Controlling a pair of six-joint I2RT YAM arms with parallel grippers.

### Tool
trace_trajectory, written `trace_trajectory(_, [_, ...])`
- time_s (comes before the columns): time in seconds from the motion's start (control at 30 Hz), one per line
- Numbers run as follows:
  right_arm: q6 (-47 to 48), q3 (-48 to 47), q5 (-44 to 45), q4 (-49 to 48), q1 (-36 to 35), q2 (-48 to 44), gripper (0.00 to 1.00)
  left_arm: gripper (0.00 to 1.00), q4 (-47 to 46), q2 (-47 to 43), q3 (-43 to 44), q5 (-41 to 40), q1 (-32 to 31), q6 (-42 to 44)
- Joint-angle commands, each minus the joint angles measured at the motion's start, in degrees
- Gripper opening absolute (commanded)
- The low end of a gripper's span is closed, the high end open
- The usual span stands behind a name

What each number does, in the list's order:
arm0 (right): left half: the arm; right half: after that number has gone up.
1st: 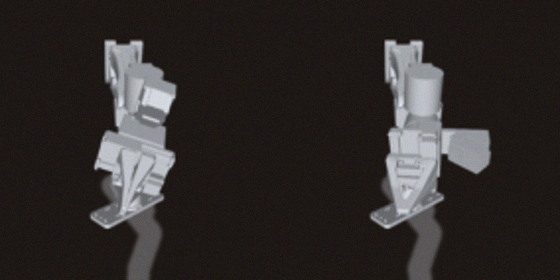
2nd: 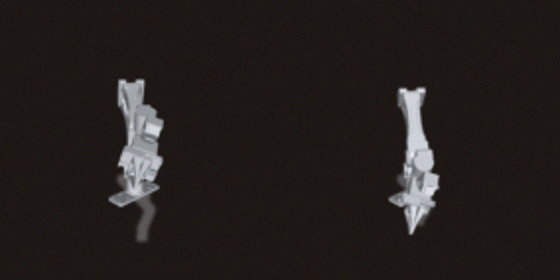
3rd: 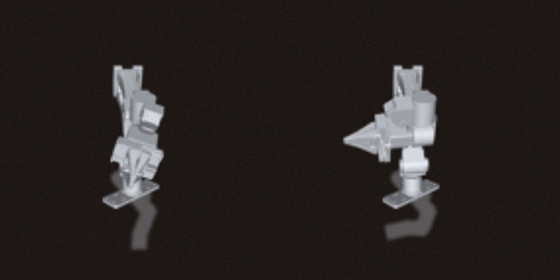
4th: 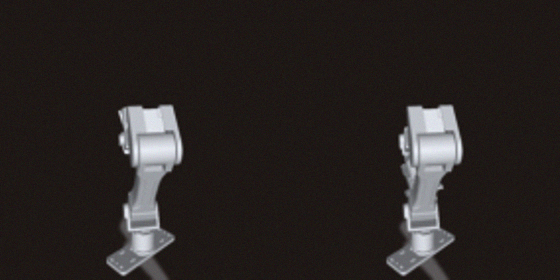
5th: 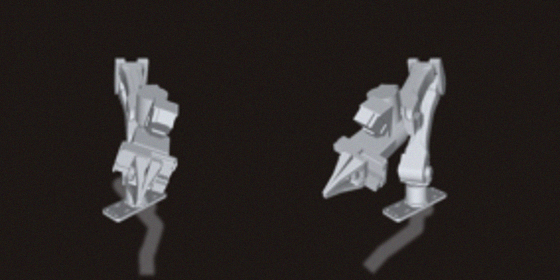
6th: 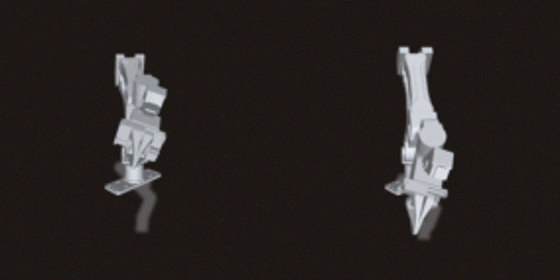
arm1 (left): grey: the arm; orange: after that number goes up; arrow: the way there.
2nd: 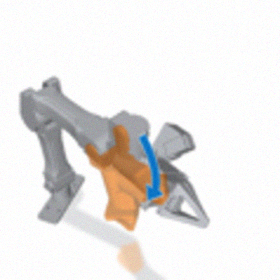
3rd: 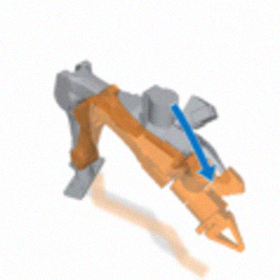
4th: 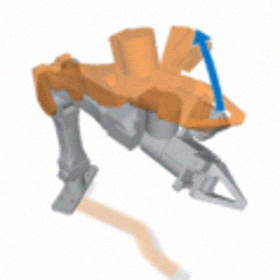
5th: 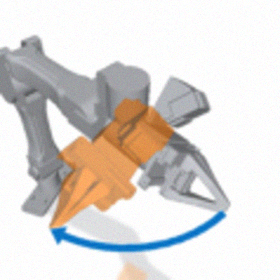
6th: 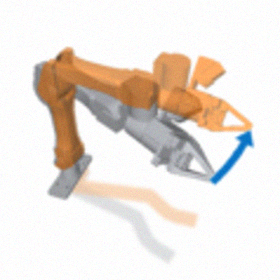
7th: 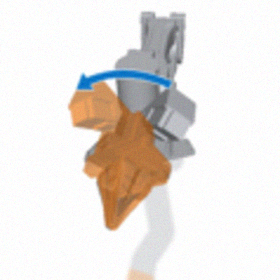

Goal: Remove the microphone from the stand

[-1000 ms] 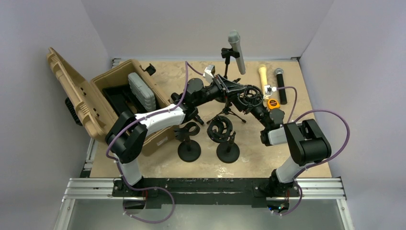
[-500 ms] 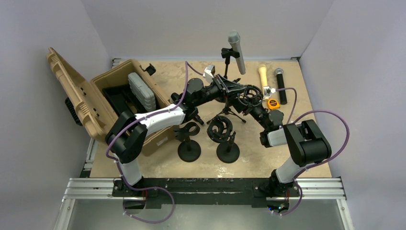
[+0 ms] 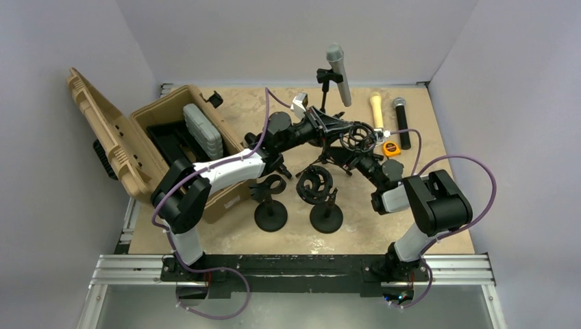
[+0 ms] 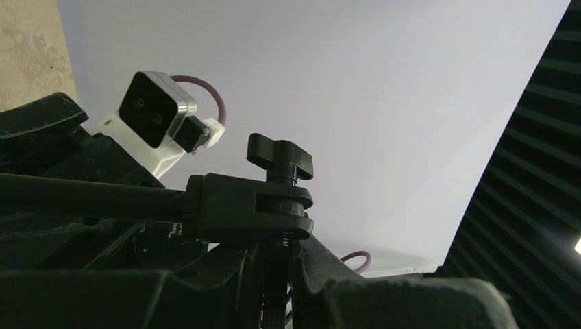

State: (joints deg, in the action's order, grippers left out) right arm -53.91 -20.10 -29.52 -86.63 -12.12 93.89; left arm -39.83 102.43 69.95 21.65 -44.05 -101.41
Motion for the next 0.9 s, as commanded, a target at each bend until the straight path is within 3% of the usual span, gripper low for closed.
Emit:
trace_trajectory(0.0, [-0.44, 0.75, -1.14, -6.79, -0.84, 1.53, 0.46, 0.15, -2.72, 0.31, 0.88, 0.57, -0.89, -1.15])
trace_trajectory(0.13, [0.34, 1.17, -0.21, -5.85, -1.06, 1.45, 0.46, 0.15, -2.70, 0.33, 0.90, 0.54, -0.95, -1.10])
trace_trajectory(0.3, [0.51, -0.38, 0.63, -5.43, -1.06, 1.36, 0.35, 0.15, -2.66, 0.49, 0.97, 0.60, -1.20, -1.16])
trace_trajectory(0.37, [0.92, -1.26, 1.37, -4.19, -1.05, 1.01, 0.28, 0.15, -2.66, 0.50, 1.02, 0.62, -1.31, -1.24])
trace_trajectory(0.5, [4.56, -2.64, 5.64, 2.59, -1.40, -1.39, 0.04, 0.15, -2.22, 0.31, 1.13, 0.54, -1.30, -1.25])
trace_trajectory(0.53, [6.38, -3.18, 7.88, 6.34, -1.93, -2.68, 0.00, 0.15, -2.11, 0.31, 1.22, 0.56, -1.30, -1.20])
trace_trajectory(0.7, [15.63, -5.02, 25.17, 23.98, -6.86, -10.13, 0.00, 0.15, -1.88, 0.61, 1.28, 0.46, -1.48, -2.21])
trace_trajectory(0.87, [19.18, -7.92, 46.25, 38.07, -16.82, -16.75, 0.00, 0.14, -1.48, 0.58, 1.44, 0.12, -1.62, -3.05])
